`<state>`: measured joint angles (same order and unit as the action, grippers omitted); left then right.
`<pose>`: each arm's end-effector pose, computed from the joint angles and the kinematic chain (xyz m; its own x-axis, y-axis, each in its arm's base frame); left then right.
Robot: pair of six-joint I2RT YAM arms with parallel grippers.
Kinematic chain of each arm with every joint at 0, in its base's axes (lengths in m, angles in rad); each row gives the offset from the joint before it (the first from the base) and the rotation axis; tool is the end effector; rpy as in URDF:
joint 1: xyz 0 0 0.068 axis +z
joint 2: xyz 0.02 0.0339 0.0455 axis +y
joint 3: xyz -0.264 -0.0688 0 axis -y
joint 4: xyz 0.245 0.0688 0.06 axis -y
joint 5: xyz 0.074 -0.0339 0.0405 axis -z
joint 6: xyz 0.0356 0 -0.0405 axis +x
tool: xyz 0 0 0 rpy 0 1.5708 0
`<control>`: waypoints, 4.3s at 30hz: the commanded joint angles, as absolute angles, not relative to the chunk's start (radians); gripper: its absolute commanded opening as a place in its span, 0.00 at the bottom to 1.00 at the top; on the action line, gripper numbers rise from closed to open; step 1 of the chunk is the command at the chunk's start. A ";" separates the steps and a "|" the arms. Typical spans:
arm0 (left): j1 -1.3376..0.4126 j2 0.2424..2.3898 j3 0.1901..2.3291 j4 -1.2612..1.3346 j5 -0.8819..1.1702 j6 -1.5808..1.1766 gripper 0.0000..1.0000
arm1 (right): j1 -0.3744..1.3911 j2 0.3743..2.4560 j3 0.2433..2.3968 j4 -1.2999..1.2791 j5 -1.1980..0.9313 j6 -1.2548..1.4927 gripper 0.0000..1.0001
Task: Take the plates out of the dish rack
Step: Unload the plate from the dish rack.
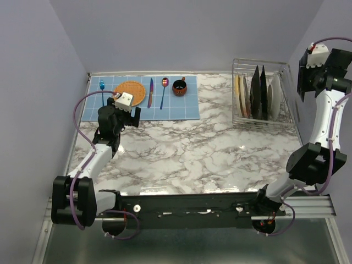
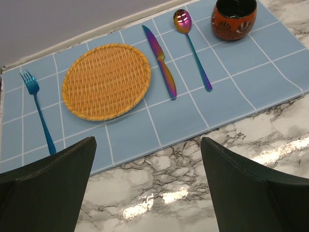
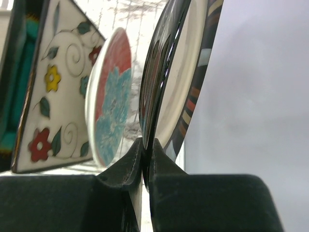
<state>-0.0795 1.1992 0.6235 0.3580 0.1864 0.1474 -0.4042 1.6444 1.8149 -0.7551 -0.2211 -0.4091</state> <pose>0.2674 -0.0279 0.2529 -0.1750 0.1587 -0.9717 0.2872 0.9522 0.1038 0.3353 -0.1349 0.4175 -0.5513 -0.1863 -0.8133 -0.0041 0.9753 -0.2207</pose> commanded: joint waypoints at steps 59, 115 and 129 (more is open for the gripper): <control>-0.060 1.393 1.167 -0.258 0.611 0.183 0.99 | 0.288 0.804 1.283 -0.695 0.120 -1.164 0.01; 0.023 1.543 1.324 -0.290 0.538 0.160 0.99 | 0.873 0.864 0.468 0.192 0.247 -1.502 0.01; 0.032 1.548 1.301 -0.310 0.593 0.175 0.99 | 0.943 0.905 0.368 0.284 0.248 -1.500 0.01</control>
<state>0.0269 1.5425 1.2999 -0.2844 0.5304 0.1673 0.9298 0.9150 0.3599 0.0669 0.2058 -1.4857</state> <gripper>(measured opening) 0.987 0.126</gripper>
